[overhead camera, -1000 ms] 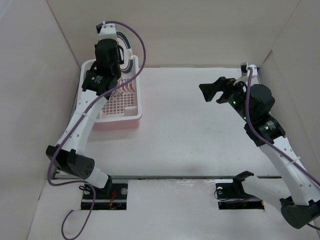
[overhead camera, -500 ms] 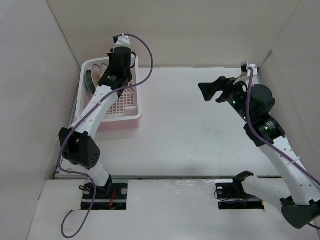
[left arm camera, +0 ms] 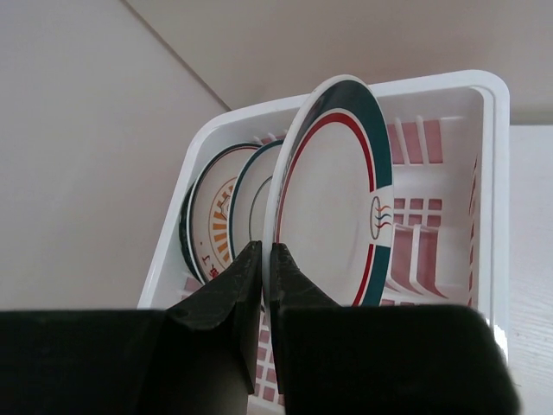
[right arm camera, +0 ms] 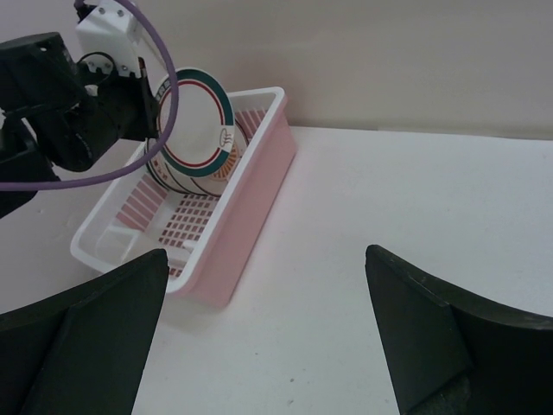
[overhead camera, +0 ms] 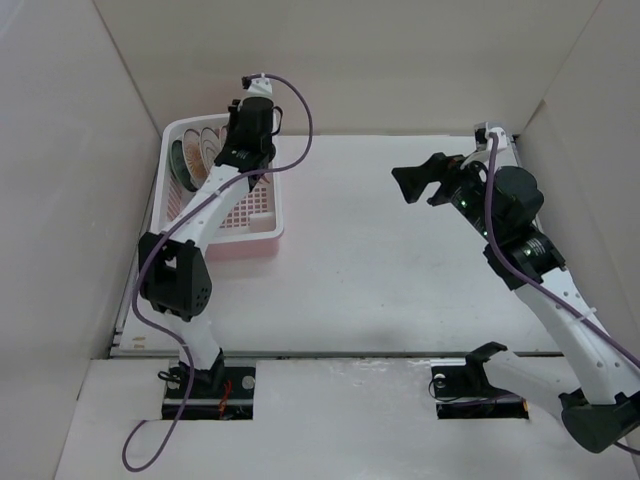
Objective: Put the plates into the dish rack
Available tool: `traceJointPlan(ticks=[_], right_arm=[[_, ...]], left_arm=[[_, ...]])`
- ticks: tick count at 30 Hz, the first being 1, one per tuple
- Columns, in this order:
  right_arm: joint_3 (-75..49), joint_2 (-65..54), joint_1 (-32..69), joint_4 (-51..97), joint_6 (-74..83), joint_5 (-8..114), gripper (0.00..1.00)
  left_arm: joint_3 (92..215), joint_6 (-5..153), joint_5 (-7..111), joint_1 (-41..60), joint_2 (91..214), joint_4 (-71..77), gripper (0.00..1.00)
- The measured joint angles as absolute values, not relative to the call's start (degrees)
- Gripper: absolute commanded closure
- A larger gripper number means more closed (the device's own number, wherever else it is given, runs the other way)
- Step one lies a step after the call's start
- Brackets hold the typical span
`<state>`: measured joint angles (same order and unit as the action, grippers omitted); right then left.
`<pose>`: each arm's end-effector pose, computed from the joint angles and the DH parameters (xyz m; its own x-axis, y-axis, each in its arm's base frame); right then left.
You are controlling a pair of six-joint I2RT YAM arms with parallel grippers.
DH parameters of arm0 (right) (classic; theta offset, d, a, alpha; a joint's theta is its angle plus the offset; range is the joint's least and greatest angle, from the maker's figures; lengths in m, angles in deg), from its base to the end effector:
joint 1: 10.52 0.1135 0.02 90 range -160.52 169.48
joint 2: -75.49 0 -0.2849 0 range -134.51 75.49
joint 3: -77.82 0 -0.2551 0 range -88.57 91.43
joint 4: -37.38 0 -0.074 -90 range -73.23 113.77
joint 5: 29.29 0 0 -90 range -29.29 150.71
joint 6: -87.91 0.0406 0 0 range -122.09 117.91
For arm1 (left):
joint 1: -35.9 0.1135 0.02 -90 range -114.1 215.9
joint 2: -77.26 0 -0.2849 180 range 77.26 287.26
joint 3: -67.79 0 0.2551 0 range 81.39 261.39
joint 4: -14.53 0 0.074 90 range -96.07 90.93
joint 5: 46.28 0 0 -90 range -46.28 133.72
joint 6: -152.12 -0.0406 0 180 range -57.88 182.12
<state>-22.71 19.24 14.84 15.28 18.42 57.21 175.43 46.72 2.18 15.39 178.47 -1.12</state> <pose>0.1893 0.0925 0.4532 -0.1526 0.3147 -0.9369 -0.4583 0.8174 0.3492 0.4140 -0.1261 0.4048 -0.2378 0.3012 -0.9234 -0.2984 0.8821 0.3646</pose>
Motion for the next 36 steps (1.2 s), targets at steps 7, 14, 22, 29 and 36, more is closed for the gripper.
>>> traceJointPlan(ticks=[7, 14, 22, 29, 36], right_arm=[[-22.75, 18.87, 15.08, 15.28, 18.42, 56.86, 0.0], [-22.75, 18.87, 15.48, 15.28, 18.4, 56.79, 0.0], [-22.75, 18.87, 15.52, 15.28, 18.42, 56.13, 0.0], [-22.75, 18.87, 15.52, 15.28, 18.42, 55.76, 0.0], [-22.75, 19.09, 15.52, 15.28, 18.42, 55.74, 0.0]], left_arm=[[175.43, 44.08, 2.29, 15.39, 182.47, 1.92, 1.0], [175.43, 43.49, 2.31, 15.39, 185.53, 2.25, 1.0], [174.82, 44.8, 2.34, 15.39, 186.38, 2.38, 1.0], [173.48, 47.86, 2.56, 15.39, 186.4, 1.97, 1.0], [172.74, 51.03, 2.49, 15.41, 187.04, 1.25, 1.0]])
